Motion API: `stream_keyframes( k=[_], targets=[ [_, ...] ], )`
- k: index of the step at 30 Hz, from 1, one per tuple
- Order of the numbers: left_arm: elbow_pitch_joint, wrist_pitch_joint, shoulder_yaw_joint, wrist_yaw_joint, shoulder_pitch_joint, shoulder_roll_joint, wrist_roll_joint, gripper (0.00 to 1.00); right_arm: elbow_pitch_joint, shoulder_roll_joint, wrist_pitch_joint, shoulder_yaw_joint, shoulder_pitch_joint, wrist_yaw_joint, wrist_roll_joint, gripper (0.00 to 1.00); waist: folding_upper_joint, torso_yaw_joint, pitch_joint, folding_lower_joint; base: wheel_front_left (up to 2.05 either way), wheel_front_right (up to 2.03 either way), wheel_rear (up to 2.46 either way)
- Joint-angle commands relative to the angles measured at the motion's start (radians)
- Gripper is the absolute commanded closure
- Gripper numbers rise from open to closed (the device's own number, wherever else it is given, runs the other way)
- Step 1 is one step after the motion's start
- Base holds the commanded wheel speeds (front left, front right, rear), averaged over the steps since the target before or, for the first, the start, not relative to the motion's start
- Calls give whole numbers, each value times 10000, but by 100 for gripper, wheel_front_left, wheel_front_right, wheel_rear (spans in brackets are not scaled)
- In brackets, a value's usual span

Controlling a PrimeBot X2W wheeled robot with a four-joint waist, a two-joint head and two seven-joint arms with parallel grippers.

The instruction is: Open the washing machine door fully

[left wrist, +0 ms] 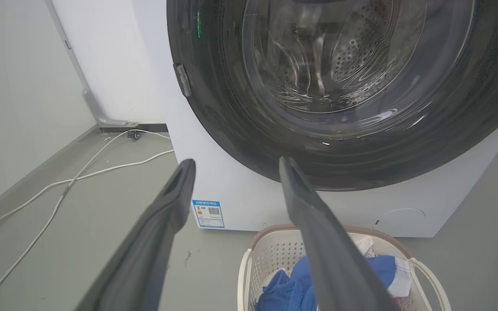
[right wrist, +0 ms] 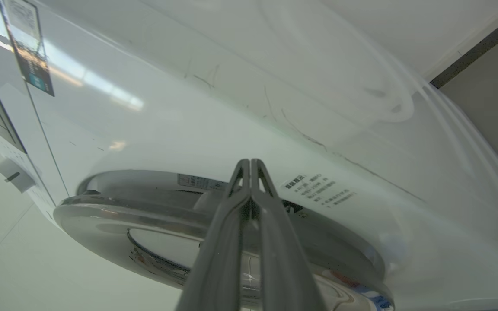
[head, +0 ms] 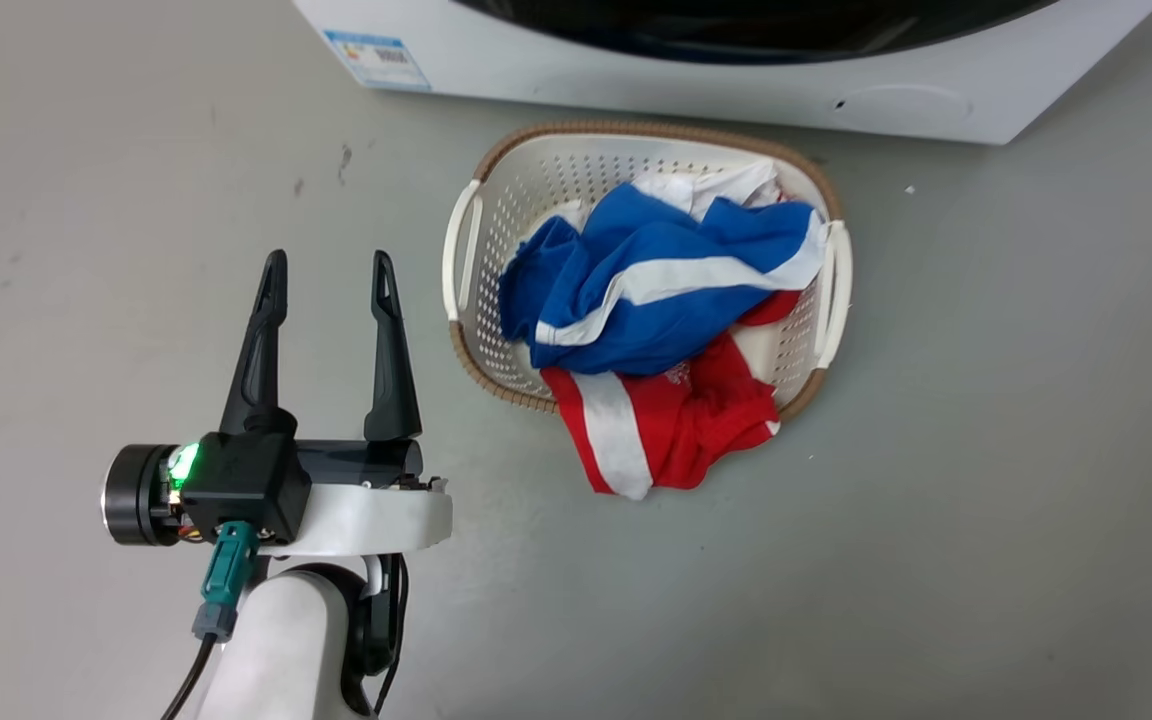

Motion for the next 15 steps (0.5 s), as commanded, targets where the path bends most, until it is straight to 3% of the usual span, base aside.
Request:
stream_keyframes(
  k=[1, 9, 15],
  targets=[
    [-54, -24, -23, 45, -136, -4, -63, 0, 269, -117, 177, 226, -384, 1, -189, 100, -1, 250, 380, -2, 0, 0, 0],
    [-92, -24, -202, 145, -342, -5, -233, 0, 1043, -43, 926, 1149, -1549, 1, -844, 100, -1, 454, 858, -2, 0, 0, 0],
    [-79, -24, -256, 208, -456, -2, -295, 0, 1095, 204, 1461, 1651, -1595, 13, -946, 100, -1, 528, 968, -2, 0, 0, 0]
  ],
)
